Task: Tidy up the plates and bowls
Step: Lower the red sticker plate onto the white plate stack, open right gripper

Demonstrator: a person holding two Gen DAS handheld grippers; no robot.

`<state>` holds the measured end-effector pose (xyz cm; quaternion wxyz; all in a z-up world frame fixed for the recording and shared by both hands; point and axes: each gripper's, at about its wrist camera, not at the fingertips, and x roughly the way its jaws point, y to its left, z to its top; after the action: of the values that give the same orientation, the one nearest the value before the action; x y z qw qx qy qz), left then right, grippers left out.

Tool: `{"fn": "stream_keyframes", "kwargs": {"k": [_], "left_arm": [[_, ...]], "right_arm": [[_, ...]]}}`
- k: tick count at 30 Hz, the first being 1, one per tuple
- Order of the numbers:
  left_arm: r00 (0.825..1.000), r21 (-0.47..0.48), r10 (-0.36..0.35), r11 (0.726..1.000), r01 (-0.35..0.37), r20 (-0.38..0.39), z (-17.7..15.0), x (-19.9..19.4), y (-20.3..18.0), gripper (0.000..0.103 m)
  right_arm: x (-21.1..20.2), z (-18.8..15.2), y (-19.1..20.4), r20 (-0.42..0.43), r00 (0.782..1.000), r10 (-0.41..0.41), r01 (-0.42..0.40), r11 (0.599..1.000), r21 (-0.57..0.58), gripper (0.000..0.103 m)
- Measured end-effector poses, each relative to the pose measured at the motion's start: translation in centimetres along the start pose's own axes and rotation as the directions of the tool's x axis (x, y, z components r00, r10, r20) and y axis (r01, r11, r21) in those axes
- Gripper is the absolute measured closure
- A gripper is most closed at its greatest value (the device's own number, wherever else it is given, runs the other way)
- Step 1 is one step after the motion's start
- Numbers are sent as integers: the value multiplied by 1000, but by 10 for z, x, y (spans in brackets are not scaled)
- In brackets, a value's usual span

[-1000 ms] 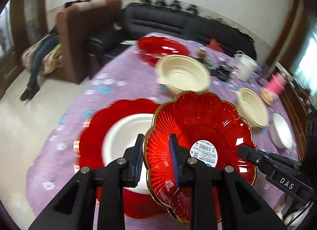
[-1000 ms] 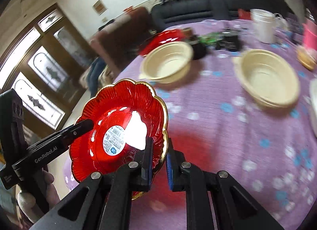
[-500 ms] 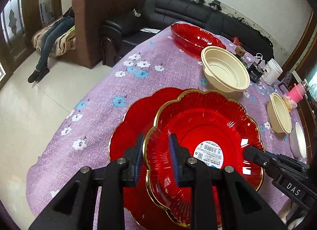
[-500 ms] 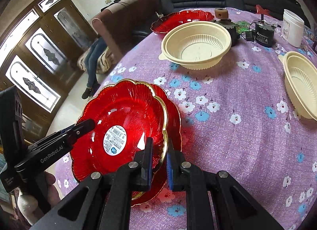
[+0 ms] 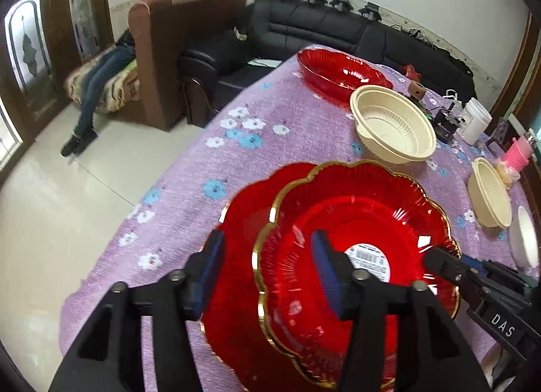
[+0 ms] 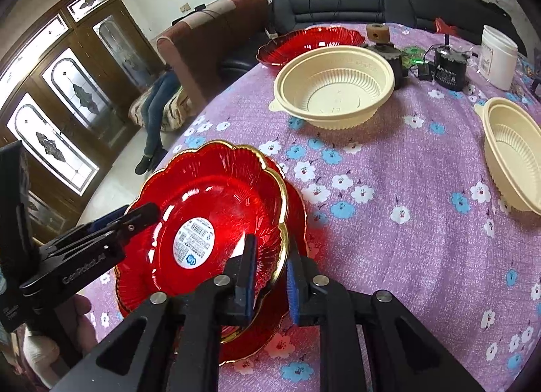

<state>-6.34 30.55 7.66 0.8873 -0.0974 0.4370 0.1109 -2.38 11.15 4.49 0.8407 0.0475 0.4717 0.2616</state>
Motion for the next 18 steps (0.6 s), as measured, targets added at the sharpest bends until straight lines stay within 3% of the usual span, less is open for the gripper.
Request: {"fn": "stream_keyframes", "kwargs": {"k": [3, 11, 18], "left_arm": [[1000, -2, 3, 1000, -3, 7, 0, -2, 4, 39], [1000, -53, -17, 998, 19, 23, -2, -15, 16, 39], [992, -44, -5, 999, 10, 124, -11, -56, 7, 33]], "right_arm": [[0, 0, -1, 17, 1000, -23, 23, 1000, -7, 82], [-13, 2, -6, 82, 997, 5, -6, 1000, 12, 72], [-38, -5, -16, 137, 991, -5, 3, 1000, 20, 71]]}}
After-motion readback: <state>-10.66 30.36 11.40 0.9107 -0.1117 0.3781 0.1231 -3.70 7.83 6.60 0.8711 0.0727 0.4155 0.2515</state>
